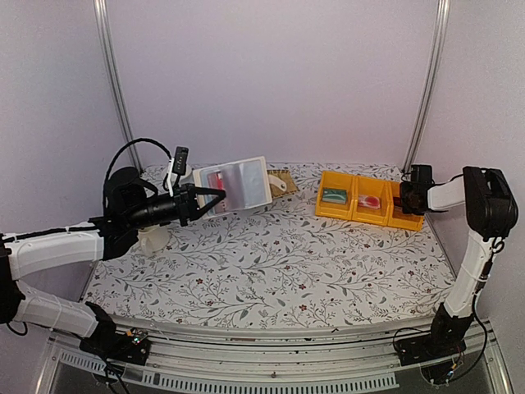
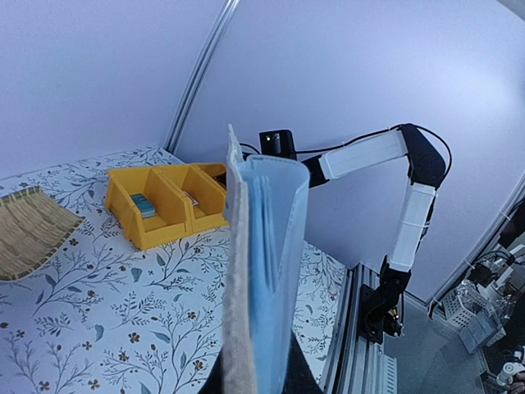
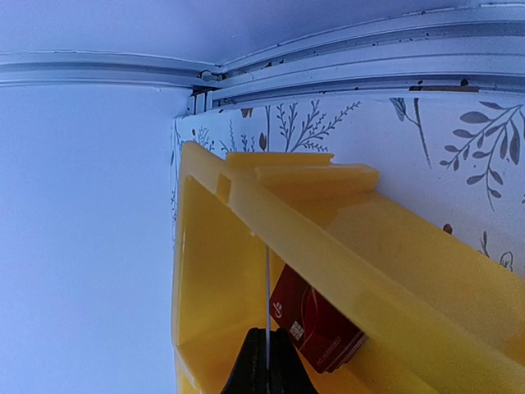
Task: Take the credit cards out of the card holder
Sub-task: Place the credit card in the card box.
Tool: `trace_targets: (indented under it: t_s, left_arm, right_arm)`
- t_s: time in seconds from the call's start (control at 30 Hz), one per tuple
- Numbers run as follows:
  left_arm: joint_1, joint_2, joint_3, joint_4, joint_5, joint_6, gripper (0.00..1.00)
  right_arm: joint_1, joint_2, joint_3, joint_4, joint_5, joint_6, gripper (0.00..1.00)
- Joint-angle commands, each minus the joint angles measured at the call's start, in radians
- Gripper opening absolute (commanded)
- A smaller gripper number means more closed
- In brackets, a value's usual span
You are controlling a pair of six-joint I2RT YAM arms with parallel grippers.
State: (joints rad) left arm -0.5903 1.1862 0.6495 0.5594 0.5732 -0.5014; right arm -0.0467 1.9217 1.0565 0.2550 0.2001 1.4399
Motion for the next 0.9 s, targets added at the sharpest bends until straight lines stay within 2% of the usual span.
trace_targets:
  t_s: [0.0,0.07,0.17,0.33,0.6,0.77,0.87]
  left_arm:
    - [0.014,0.003,0.003,0.021,0.012,-0.005,0.00]
    - [0.014,0.001,0.002,0.017,0.011,-0.002,0.00]
    - [0.014,0.000,0.001,0.014,0.010,0.001,0.00]
    - [0.014,-0.003,0.000,0.013,0.008,-0.002,0.00]
    - [0.014,-0.005,0.000,0.013,0.008,-0.002,0.00]
    - [0.015,-0.008,-0.001,0.013,0.010,0.001,0.00]
    - [0.016,-0.012,-0.002,0.014,0.011,0.000,0.00]
  right_arm:
    - [0.000,0.038,0.032,0.010,-0.032,-0.026,0.05]
    - [0.000,0.049,0.041,-0.001,-0.039,-0.031,0.09]
    - [-0.001,0.051,0.037,-0.002,-0.042,-0.016,0.23]
    - [-0.008,0.042,0.031,-0.006,-0.063,-0.019,0.35]
    - [-0.008,-0.041,0.027,-0.061,-0.079,-0.053,0.59]
    - [-0.010,-0.072,0.066,-0.175,-0.090,-0.091,0.78]
    - [-0.015,-0.078,0.078,-0.209,-0.097,-0.086,0.94]
